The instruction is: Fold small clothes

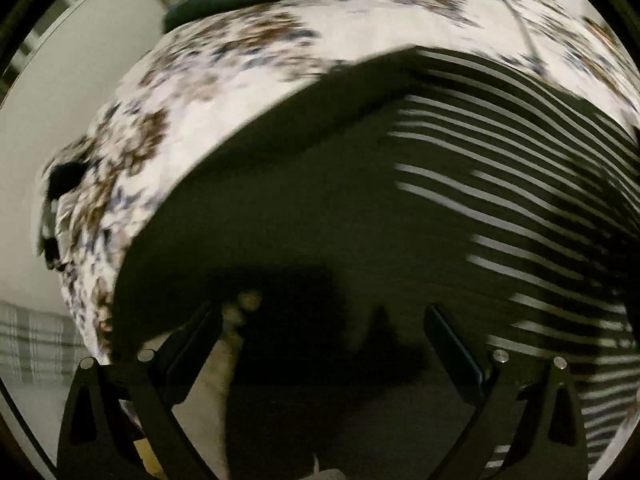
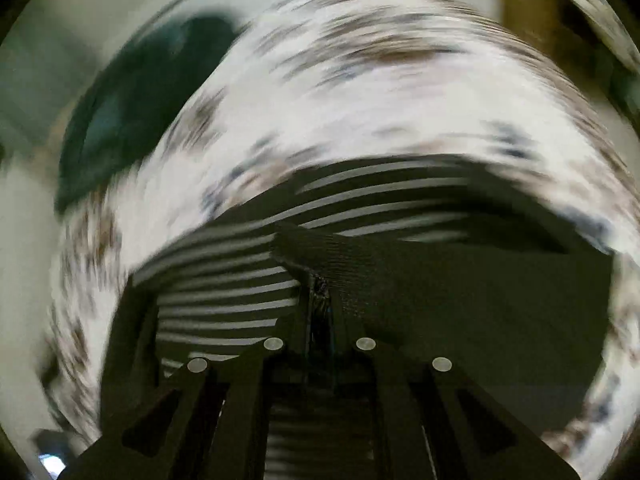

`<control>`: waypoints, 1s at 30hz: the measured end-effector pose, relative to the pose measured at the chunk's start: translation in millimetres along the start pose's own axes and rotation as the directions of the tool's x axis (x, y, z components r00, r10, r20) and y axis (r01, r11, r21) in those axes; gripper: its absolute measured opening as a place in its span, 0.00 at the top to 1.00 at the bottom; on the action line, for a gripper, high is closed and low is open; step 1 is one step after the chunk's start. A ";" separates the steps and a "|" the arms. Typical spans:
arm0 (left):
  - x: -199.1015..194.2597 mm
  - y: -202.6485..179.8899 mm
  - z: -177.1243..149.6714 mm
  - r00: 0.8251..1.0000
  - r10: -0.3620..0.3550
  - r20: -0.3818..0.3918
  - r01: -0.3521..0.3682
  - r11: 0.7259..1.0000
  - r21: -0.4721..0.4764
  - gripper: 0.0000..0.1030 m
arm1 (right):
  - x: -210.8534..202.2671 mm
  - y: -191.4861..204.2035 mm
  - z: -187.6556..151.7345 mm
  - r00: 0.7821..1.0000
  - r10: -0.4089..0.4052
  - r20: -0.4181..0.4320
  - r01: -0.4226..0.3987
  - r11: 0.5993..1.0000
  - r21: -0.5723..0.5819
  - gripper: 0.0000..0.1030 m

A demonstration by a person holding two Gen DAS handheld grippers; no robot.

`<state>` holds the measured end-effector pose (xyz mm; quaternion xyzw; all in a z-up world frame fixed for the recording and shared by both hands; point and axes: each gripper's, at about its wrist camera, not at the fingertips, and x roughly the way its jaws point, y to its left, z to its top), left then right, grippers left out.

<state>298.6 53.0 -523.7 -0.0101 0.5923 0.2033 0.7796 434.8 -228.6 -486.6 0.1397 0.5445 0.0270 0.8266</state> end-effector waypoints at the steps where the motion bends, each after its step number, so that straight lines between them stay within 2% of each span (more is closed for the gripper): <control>1: 3.6 16.0 2.5 1.000 0.012 0.004 -0.012 1.000 -0.019 0.00 | 21.9 36.2 -3.4 1.000 0.005 -0.027 -0.006 0.998 -0.066 0.94; 5: 15.7 58.1 7.4 0.999 0.044 0.004 -0.043 0.997 -0.066 0.00 | 82.6 173.8 -35.1 0.995 0.017 -0.103 -0.047 0.953 -0.300 0.94; 7: 24.5 77.0 8.3 0.999 0.053 -0.005 -0.053 0.995 -0.084 0.00 | 99.2 224.7 -48.3 0.992 0.016 -0.122 -0.060 0.929 -0.365 0.94; 9: 30.8 87.1 8.2 0.998 0.056 -0.013 -0.057 0.994 -0.091 0.00 | 114.2 262.9 -63.3 0.990 0.021 -0.143 -0.077 0.913 -0.402 0.94; 12: 41.6 100.9 10.5 0.998 0.056 -0.022 -0.058 0.993 -0.099 0.00 | 129.1 284.3 -75.4 0.988 -0.035 -0.148 -0.033 0.901 -0.432 0.93; 14: 46.2 108.5 11.9 0.999 0.049 -0.024 -0.051 0.993 -0.109 0.00 | 134.4 278.2 -74.6 0.982 -0.036 -0.186 -0.044 0.911 -0.410 0.92; 16: 47.3 115.0 12.6 0.999 0.038 -0.021 -0.040 0.992 -0.119 0.00 | 124.4 256.3 -64.2 0.970 0.038 -0.239 -0.118 0.936 -0.332 0.76; 17: 47.7 118.6 12.9 0.999 0.033 -0.022 -0.036 0.992 -0.124 0.00 | 115.3 241.3 -60.0 0.954 0.102 -0.283 -0.177 0.951 -0.254 0.53; 18: 47.6 122.5 12.5 0.999 0.024 -0.026 -0.028 0.991 -0.132 0.00 | 111.0 231.7 -56.0 0.946 0.136 -0.296 -0.202 0.958 -0.205 0.38; 20: 45.8 130.4 10.9 0.999 0.003 -0.039 -0.009 0.989 -0.148 0.00 | 83.1 199.4 -53.0 0.940 0.204 -0.274 -0.238 0.966 -0.097 0.37; 22: 40.3 141.4 7.5 0.999 -0.010 -0.045 0.002 0.985 -0.173 0.00 | 52.9 162.7 -53.9 0.945 0.216 -0.244 -0.229 0.973 -0.023 0.33; 26: 26.9 176.7 -11.7 0.998 -0.038 -0.054 0.022 0.963 -0.268 0.00 | 12.7 105.9 -70.9 0.967 0.134 -0.217 -0.132 0.991 0.026 0.30; 28: 24.2 198.9 -25.2 0.996 -0.054 -0.076 0.026 0.942 -0.335 0.00 | 3.2 81.2 -76.5 0.968 0.104 -0.229 -0.094 0.994 0.056 0.30; 30: 23.6 226.4 -44.2 0.992 -0.072 -0.099 0.025 0.908 -0.418 0.00 | -4.6 55.9 -88.5 0.962 0.087 -0.260 -0.063 0.993 0.099 0.30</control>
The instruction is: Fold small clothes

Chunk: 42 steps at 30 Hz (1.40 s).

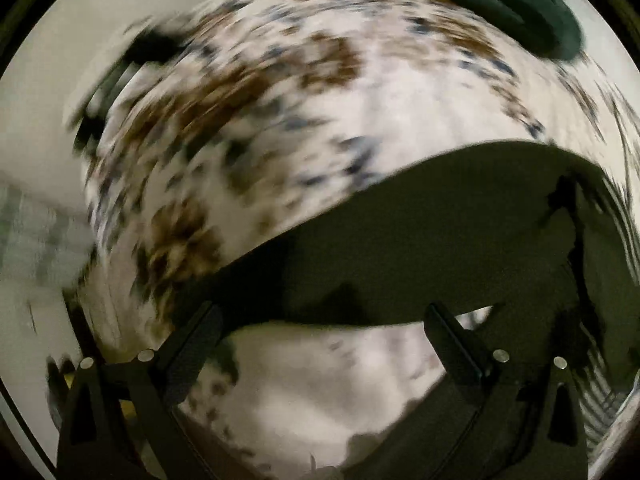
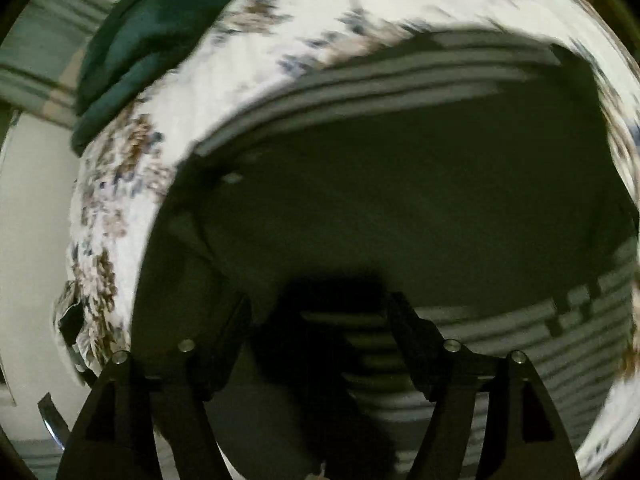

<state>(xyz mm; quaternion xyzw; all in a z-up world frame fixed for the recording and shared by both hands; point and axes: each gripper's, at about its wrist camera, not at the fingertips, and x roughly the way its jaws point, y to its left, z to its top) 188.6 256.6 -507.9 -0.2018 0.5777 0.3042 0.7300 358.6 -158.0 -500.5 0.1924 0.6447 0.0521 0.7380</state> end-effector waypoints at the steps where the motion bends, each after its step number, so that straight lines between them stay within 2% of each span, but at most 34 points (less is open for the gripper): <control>1: 0.9 15.8 -3.5 1.000 -0.001 -0.011 0.000 0.999 -0.036 0.00 | -1.9 -12.6 -6.3 1.000 -0.014 -0.013 0.014 1.000 0.019 0.30; 4: 4.1 58.5 -13.3 1.000 0.020 -0.017 -0.022 0.993 -0.114 0.00 | 4.7 -33.5 -22.6 0.996 -0.059 -0.061 0.061 0.998 0.033 0.30; 9: 22.4 123.7 -22.4 0.998 0.059 -0.026 -0.063 0.974 -0.218 0.00 | 23.1 -43.5 -42.5 0.989 -0.083 -0.119 0.089 0.995 0.044 0.30; 12: 41.0 145.0 -22.0 0.998 0.056 -0.031 -0.062 0.969 -0.238 0.00 | 38.1 -33.6 -47.7 0.985 -0.107 -0.134 0.109 0.994 0.010 0.30; 14: 54.7 157.7 -24.4 0.999 0.015 -0.053 -0.029 0.958 -0.284 0.00 | 43.7 -26.8 -48.1 0.984 -0.117 -0.136 0.116 0.993 -0.012 0.30; 16: 62.2 162.2 -30.0 0.999 0.002 -0.042 -0.015 0.952 -0.305 0.00 | 49.2 -18.1 -47.5 0.983 -0.123 -0.139 0.120 0.992 -0.031 0.30; 20: 82.8 150.4 -40.4 0.996 0.018 -0.084 -0.037 0.971 -0.237 0.00 | 56.6 0.4 -48.2 0.979 -0.132 -0.155 0.124 0.991 -0.058 0.30; 24: 101.8 144.6 -33.8 0.996 -0.010 -0.092 -0.013 0.971 -0.240 0.00 | 63.2 10.3 -49.8 0.976 -0.140 -0.166 0.131 0.989 -0.066 0.30; 26: 110.2 139.8 -23.9 0.997 -0.024 -0.075 0.006 0.974 -0.224 0.09 | 65.0 12.1 -50.8 0.976 -0.139 -0.167 0.129 0.989 -0.066 0.30; 27: 114.3 135.8 -17.5 0.997 -0.035 -0.067 0.020 0.977 -0.210 0.24 | 66.6 14.2 -51.5 0.975 -0.141 -0.169 0.131 0.989 -0.068 0.30; 28: 115.7 132.0 -12.5 0.997 -0.059 -0.055 0.047 0.980 -0.194 0.44 | 67.6 15.3 -51.6 0.974 -0.144 -0.172 0.134 0.988 -0.070 0.30; 29: 115.4 128.4 -7.4 0.996 -0.080 -0.041 0.071 0.982 -0.177 0.55 | 68.4 15.8 -52.0 0.974 -0.148 -0.173 0.137 0.988 -0.072 0.30; 31: 110.2 122.0 2.4 0.997 -0.069 -0.021 0.065 0.988 -0.143 0.82 | 70.5 19.4 -52.0 0.973 -0.150 -0.174 0.139 0.987 -0.076 0.30; 33: 102.0 125.7 9.8 0.996 -0.092 -0.001 0.091 0.984 -0.151 0.89 | 69.5 19.7 -52.4 0.974 -0.152 -0.171 0.139 0.987 -0.082 0.30; 35: 85.6 137.5 17.4 0.987 -0.155 0.040 0.160 0.967 -0.197 0.93 | 68.1 19.8 -52.5 0.975 -0.149 -0.168 0.136 0.987 -0.083 0.30; 37: 64.0 149.1 26.5 0.973 -0.209 0.100 0.227 0.946 -0.230 0.93 | 69.8 23.6 -51.2 0.975 -0.145 -0.166 0.133 0.988 -0.080 0.30; 42: 14.3 161.7 58.3 0.932 -0.266 0.245 0.327 0.909 -0.257 0.93 | 66.0 24.4 -51.5 0.979 -0.126 -0.157 0.117 0.991 -0.065 0.30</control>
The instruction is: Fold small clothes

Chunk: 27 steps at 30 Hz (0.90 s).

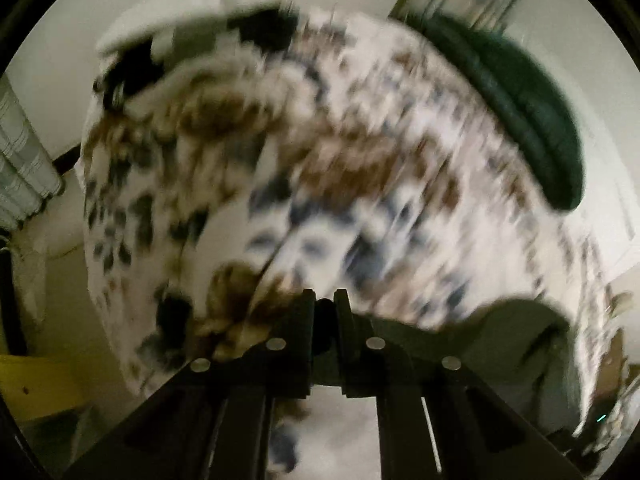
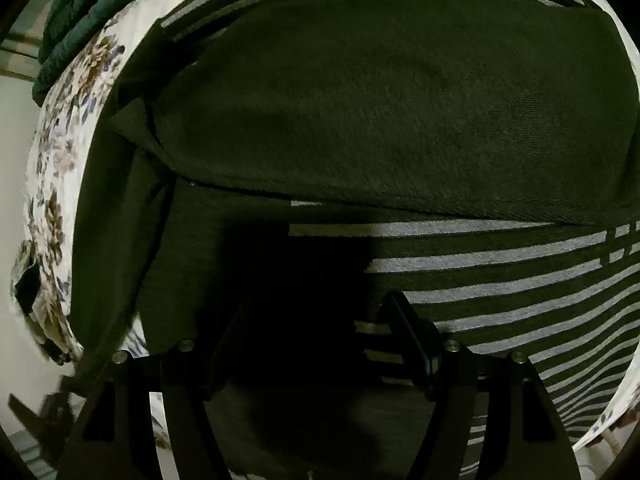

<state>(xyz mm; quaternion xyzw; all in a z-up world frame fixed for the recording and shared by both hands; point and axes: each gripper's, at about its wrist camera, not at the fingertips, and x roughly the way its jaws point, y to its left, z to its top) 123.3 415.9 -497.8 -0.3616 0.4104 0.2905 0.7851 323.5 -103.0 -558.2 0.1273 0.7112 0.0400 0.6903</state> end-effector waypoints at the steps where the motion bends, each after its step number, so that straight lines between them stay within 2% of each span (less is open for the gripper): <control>1: -8.0 -4.6 10.7 0.999 -0.014 0.038 0.014 1.000 0.001 0.93 | -1.0 1.8 0.1 1.000 0.004 0.003 -0.004 1.000 0.001 0.30; 3: -17.9 -8.3 28.5 0.994 -0.050 0.099 0.051 0.999 -0.001 0.91 | -2.8 4.4 0.0 1.000 0.008 0.006 -0.008 1.000 -0.005 0.30; 4: -14.4 -6.1 33.5 0.993 -0.053 0.103 0.054 0.999 -0.006 0.88 | -3.3 5.2 -0.5 1.000 0.009 0.005 -0.009 1.000 -0.007 0.30; 7: 3.5 15.3 34.5 0.998 -0.047 0.042 0.050 0.995 -0.088 0.87 | -1.8 5.0 -0.5 1.000 0.016 -0.008 -0.016 1.000 -0.007 0.30; 8: 5.4 28.1 25.3 0.999 -0.048 0.016 0.050 0.990 -0.133 0.85 | -1.7 5.0 -0.6 1.000 0.018 -0.011 -0.018 1.000 -0.005 0.30; 11: 14.2 55.7 -1.8 0.996 -0.057 -0.067 0.039 0.969 -0.243 0.63 | -1.3 2.7 -3.3 1.000 0.024 -0.016 -0.024 1.000 0.008 0.30; 12: 15.3 59.9 -10.3 0.994 -0.072 -0.082 0.046 0.959 -0.281 0.50 | 1.4 4.9 -0.4 1.000 0.025 -0.017 -0.025 1.000 0.009 0.30; 13: 16.9 64.5 -17.3 0.992 -0.093 -0.090 0.059 0.945 -0.321 0.45 | 1.7 4.7 -0.5 1.000 0.025 -0.018 -0.025 1.000 0.008 0.30; 14: 20.5 69.0 -24.5 0.989 -0.119 -0.092 0.077 0.926 -0.370 0.45 | 1.8 4.7 -0.4 1.000 0.024 -0.018 -0.024 1.000 0.006 0.30; 17: 40.8 67.9 -34.3 0.974 -0.202 -0.107 0.131 0.875 -0.466 0.45 | 3.9 7.4 0.8 1.000 0.019 -0.020 -0.019 1.000 -0.002 0.30; 21: 81.8 56.6 -29.0 0.961 -0.250 -0.114 0.149 0.822 -0.550 0.45 | 4.9 6.5 1.5 1.000 0.022 -0.022 -0.021 1.000 0.013 0.30; 22: 89.4 54.2 -26.3 0.964 -0.244 -0.108 0.144 0.816 -0.561 0.45 | 3.7 5.8 2.0 1.000 0.024 -0.020 -0.023 1.000 0.018 0.30; 23: 93.8 51.6 -23.2 0.970 -0.222 -0.100 0.130 0.819 -0.559 0.46 | 2.6 5.3 2.5 1.000 0.025 -0.018 -0.025 0.999 0.022 0.30; 24: 96.3 44.8 -16.8 0.984 -0.153 -0.093 0.081 0.844 -0.531 0.50 | 0.6 3.8 3.1 1.000 0.027 -0.014 -0.027 0.999 0.027 0.30; 25: 96.5 39.9 -11.7 0.990 -0.117 -0.079 0.061 0.862 -0.503 0.68 | -1.5 1.9 3.8 1.000 0.027 -0.010 -0.027 0.999 0.029 0.30; 27: 96.2 25.9 -0.2 0.997 -0.044 -0.059 0.014 0.902 -0.432 0.91 | -6.0 -3.7 5.6 0.999 0.036 -0.003 -0.036 0.998 0.045 0.30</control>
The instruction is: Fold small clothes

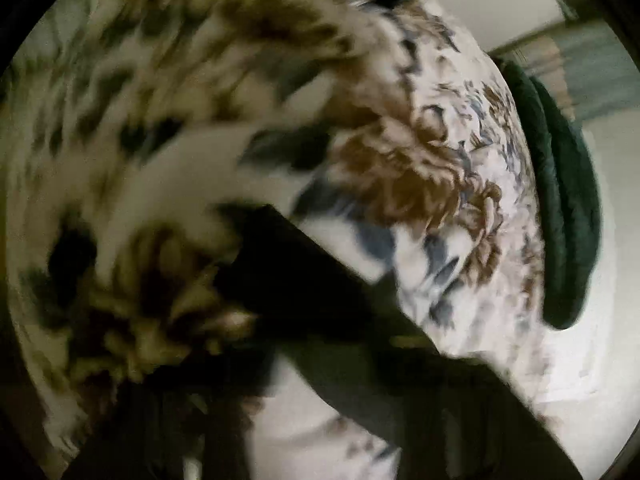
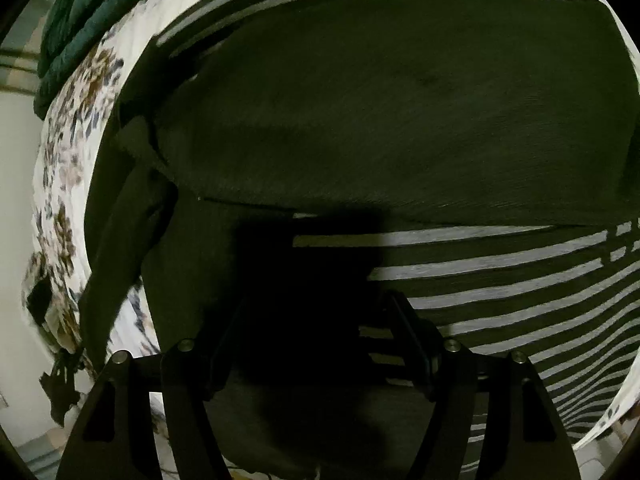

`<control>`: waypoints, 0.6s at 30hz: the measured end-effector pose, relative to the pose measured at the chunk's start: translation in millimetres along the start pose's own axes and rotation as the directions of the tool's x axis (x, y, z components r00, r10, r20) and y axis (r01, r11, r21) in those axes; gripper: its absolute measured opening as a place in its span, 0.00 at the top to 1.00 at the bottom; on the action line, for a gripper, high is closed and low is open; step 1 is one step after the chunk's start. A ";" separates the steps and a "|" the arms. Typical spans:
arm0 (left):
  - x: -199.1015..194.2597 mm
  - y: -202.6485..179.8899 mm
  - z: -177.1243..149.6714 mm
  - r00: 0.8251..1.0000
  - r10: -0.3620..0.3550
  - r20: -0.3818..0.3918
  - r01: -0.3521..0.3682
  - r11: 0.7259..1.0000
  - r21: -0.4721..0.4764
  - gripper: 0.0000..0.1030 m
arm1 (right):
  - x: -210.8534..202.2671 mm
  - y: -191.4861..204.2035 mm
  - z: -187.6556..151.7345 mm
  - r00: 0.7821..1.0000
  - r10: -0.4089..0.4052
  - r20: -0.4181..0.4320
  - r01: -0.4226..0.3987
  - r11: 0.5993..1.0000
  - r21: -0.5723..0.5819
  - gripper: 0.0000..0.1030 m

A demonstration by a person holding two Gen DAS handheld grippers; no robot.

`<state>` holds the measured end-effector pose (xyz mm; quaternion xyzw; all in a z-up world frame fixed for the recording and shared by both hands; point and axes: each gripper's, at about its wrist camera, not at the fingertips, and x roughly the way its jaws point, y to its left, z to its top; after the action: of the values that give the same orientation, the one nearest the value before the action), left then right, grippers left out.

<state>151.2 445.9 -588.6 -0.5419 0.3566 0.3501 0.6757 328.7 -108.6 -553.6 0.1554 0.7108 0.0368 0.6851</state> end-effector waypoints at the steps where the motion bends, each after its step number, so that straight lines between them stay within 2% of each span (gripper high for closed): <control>1: -1.0 -7.9 1.3 1.000 0.009 0.016 -0.009 1.000 0.026 0.94 | -2.8 -4.2 1.6 1.000 0.009 0.004 -0.009 1.000 0.010 0.30; 5: -17.6 -42.2 -2.4 0.995 0.037 0.096 -0.051 0.987 0.149 0.94 | -12.5 -22.8 5.2 0.999 0.030 0.023 -0.031 0.999 0.040 0.30; 9: -40.1 -95.5 -21.7 0.987 0.028 0.156 -0.078 0.943 0.324 0.95 | -25.4 -48.4 0.6 0.996 0.072 0.048 -0.076 0.993 0.088 0.30; 13: -62.6 -172.5 -69.7 0.986 -0.055 0.154 -0.032 0.858 0.513 0.95 | -39.4 -76.1 -7.5 0.993 0.093 0.070 -0.102 0.986 0.133 0.30; 15: -70.3 -213.7 -105.9 0.986 -0.110 0.124 0.013 0.797 0.604 0.95 | -47.7 -92.9 -8.0 0.991 0.103 0.089 -0.116 0.980 0.159 0.30; 16: -71.5 -241.7 -131.9 0.986 -0.142 0.093 0.046 0.750 0.660 0.95 | -52.3 -100.9 -5.7 0.990 0.104 0.099 -0.120 0.978 0.170 0.30; 18: -71.6 -278.1 -170.7 0.983 -0.176 0.043 0.091 0.682 0.725 0.95 | -62.6 -116.3 0.3 0.986 0.109 0.125 -0.131 0.973 0.189 0.30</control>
<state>337.0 225.5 -419.8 -0.2383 0.3872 0.1611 0.8760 310.0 -236.0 -524.2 0.2667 0.6601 -0.0011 0.7022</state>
